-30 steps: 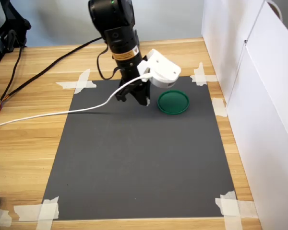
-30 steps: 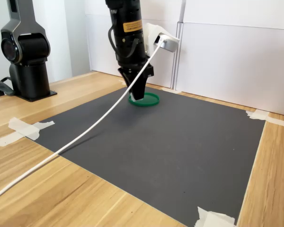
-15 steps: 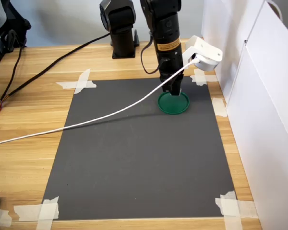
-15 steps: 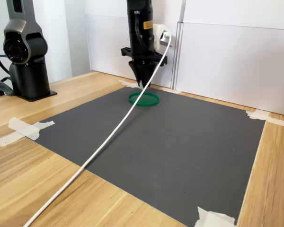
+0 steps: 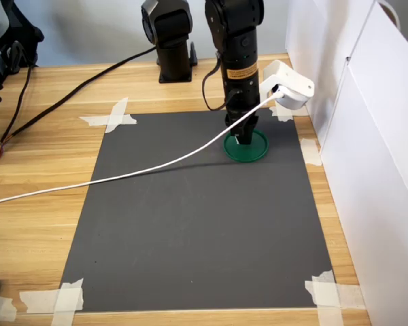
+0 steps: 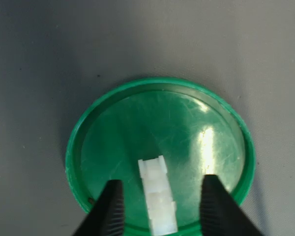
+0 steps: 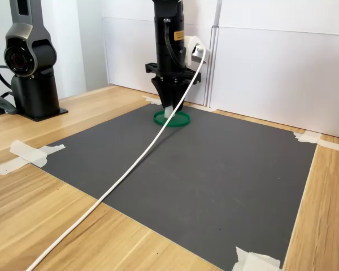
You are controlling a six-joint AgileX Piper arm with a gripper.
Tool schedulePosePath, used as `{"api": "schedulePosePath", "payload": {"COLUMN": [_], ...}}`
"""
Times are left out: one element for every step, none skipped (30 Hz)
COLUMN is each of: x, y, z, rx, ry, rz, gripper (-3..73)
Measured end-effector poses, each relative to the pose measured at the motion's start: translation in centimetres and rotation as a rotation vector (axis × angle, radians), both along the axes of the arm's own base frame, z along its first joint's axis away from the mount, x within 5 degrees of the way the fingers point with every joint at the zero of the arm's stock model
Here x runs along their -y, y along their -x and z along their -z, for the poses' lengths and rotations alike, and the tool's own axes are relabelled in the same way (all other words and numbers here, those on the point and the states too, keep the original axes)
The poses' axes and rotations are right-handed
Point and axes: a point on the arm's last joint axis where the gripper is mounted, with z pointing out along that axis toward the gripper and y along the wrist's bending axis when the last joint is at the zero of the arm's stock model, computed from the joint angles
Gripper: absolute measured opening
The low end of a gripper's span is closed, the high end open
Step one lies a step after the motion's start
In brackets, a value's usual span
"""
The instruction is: Grasp a white terminal and put it in the green lid.
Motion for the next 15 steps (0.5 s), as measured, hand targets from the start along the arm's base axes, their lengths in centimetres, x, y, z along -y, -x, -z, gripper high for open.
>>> {"api": "schedulePosePath", "payload": {"x": [0.0,0.1,0.2,0.4,0.8,1.3,1.9,2.6,3.3,4.0,4.7,5.2,5.8,6.2,6.7], "y": [0.0,0.1,0.1,0.2,0.3,0.3,0.4,0.6,0.9,1.2,1.7,2.3,3.0,3.5,4.2], "z": [-0.1,-0.3,-0.7,-1.2,-2.0,-2.8,-4.0,-5.2,-6.6,-8.0,-9.3,-10.7,-12.0,-13.0,-14.2], "rx": [-0.002,0.0,0.006,0.015,0.03,0.044,0.071,0.105,0.146,0.198,0.255,0.312,0.373,0.429,0.49], "ry": [-0.003,-0.008,-0.019,-0.036,-0.064,-0.092,-0.133,-0.173,-0.213,-0.247,-0.276,-0.305,-0.328,-0.345,-0.367], "rz": [0.014,0.031,0.053,0.077,0.107,0.139,0.174,0.207,0.236,0.257,0.271,0.28,0.283,0.283,0.285], "gripper": [45.2,46.4,47.1,47.1,47.0,46.7,45.6,44.0,41.7,38.8,35.4,32.4,28.3,24.0,19.6]}}
